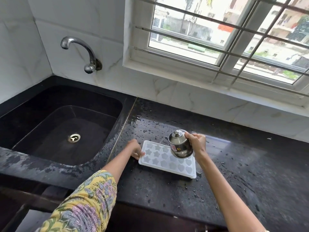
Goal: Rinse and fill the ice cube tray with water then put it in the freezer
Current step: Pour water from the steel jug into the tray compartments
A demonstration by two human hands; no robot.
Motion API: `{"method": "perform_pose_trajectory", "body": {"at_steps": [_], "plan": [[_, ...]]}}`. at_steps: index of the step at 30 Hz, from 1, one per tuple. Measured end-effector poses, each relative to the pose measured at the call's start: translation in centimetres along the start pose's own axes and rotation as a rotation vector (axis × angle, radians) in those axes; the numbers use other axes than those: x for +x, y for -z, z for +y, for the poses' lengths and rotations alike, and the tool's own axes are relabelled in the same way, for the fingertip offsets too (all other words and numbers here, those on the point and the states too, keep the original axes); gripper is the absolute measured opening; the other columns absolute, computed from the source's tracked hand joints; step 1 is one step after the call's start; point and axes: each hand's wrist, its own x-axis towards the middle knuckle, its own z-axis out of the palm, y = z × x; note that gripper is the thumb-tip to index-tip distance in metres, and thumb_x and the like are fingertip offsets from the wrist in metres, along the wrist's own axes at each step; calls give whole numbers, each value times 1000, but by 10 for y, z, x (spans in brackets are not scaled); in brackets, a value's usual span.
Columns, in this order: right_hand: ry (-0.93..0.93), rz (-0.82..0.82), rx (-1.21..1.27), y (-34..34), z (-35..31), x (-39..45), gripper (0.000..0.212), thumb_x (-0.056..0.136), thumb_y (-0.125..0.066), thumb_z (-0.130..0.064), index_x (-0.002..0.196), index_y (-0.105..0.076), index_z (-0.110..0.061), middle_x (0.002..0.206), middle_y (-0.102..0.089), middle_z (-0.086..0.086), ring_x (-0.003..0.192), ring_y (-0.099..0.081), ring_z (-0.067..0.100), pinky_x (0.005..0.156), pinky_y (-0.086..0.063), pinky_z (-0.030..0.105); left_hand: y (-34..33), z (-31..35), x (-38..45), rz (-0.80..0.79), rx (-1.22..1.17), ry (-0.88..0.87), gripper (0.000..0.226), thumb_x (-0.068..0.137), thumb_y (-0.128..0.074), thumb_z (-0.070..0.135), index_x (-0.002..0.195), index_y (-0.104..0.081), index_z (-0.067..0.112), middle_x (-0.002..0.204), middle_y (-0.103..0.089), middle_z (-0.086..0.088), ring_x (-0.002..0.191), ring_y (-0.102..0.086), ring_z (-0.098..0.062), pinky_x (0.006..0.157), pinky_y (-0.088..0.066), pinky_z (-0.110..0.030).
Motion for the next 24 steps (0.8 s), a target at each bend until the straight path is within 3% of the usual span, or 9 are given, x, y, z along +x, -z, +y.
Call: {"method": "perform_pose_trajectory", "body": {"at_steps": [2, 7, 11, 14, 18, 24], "plan": [[-5, -6, -4, 1, 1, 0, 30, 62, -62, -33, 46, -45, -14, 56, -44, 9, 55, -38, 19, 53, -31, 27, 0, 0, -1, 3, 9, 0, 45, 77, -76, -1, 117, -57, -8, 110, -68, -17, 97, -70, -30, 52, -59, -33], [-5, -7, -17, 1, 2, 1, 29, 61, -62, -34, 50, -50, -10, 60, -47, 12, 59, -40, 21, 55, -32, 30, -1, 0, 1, 5, 21, 7, 46, 77, -77, 1, 117, -57, -7, 111, -68, -16, 96, -71, -29, 52, -59, -32], [-5, -5, -27, 2, 1, 0, 30, 62, -62, -35, 55, -54, -7, 62, -49, 14, 60, -42, 22, 56, -34, 30, -3, -1, 7, 18, 18, 3, 48, 77, -76, 2, 119, -55, -7, 112, -68, -16, 96, -71, -28, 73, -61, -35], [-2, 0, -22, 1, 0, 0, 29, 62, -62, -34, 51, -51, -9, 61, -48, 13, 59, -41, 21, 54, -33, 27, -4, -1, 10, 20, 28, -1, 47, 79, -75, 3, 120, -54, -5, 112, -68, -15, 98, -70, -27, 78, -59, -35], [-9, -12, -6, 1, -1, -1, 30, 61, -61, -34, 59, -54, -5, 63, -45, 12, 60, -37, 20, 53, -29, 26, -2, 0, 8, 14, 99, 11, 46, 78, -76, 8, 120, -58, -1, 116, -68, -12, 95, -72, -25, 65, -60, -33], [-7, -15, 2, 1, -3, -4, 30, 62, -60, -34, 56, -53, -5, 61, -45, 11, 56, -37, 18, 52, -30, 25, -2, 1, 7, 17, 134, 30, 49, 78, -76, 8, 122, -55, 1, 119, -67, -11, 94, -73, -24, 63, -60, -32]]}}
